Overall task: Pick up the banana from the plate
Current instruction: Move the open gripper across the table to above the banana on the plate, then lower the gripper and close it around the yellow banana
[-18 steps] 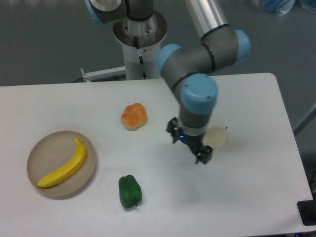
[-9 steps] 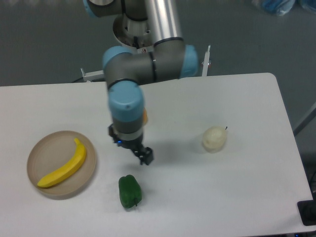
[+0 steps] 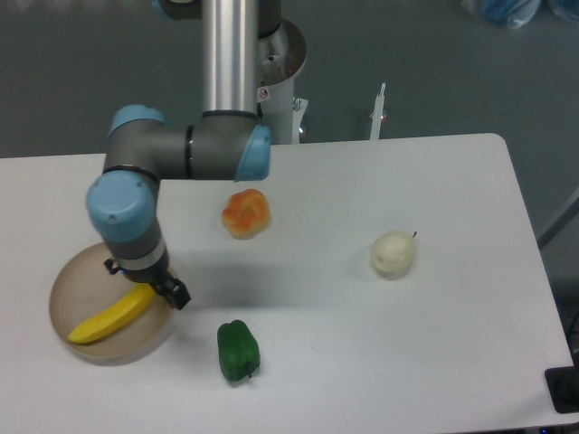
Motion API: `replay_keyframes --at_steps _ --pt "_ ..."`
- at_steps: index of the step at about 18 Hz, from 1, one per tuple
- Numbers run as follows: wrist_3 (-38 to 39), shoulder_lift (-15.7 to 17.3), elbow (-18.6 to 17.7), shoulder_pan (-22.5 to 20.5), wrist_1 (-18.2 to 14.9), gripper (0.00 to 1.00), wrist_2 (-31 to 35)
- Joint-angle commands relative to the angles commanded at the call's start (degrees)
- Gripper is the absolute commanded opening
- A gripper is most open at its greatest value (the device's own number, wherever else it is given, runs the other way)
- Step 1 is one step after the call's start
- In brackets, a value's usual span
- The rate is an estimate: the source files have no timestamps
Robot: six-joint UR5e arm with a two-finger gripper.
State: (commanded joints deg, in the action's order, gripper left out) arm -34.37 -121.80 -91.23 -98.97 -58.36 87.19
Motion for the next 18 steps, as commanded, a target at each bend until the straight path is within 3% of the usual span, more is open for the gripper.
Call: replay_keyframes --at_steps 5,6,9,11,13,14,18 --pt "2.1 -1.3 0.4 1.7 0.3 1.0 0.0" --pt "2.1 -1.6 0.5 1.7 1.0 0.95 0.0" --pt "2.9 -2.4 0.6 1.9 2.5 0.63 0.1" --pt "3.1 -2.3 0.8 1.9 2.4 0.26 0.1" --pt "3.1 -2.0 0.9 1.9 2.5 0.04 0.1" --pt "3.1 -1.9 1.1 1.9 2.5 0.0 0.1" --pt "2.8 -0.8 1.8 1.6 2.5 0.0 0.0"
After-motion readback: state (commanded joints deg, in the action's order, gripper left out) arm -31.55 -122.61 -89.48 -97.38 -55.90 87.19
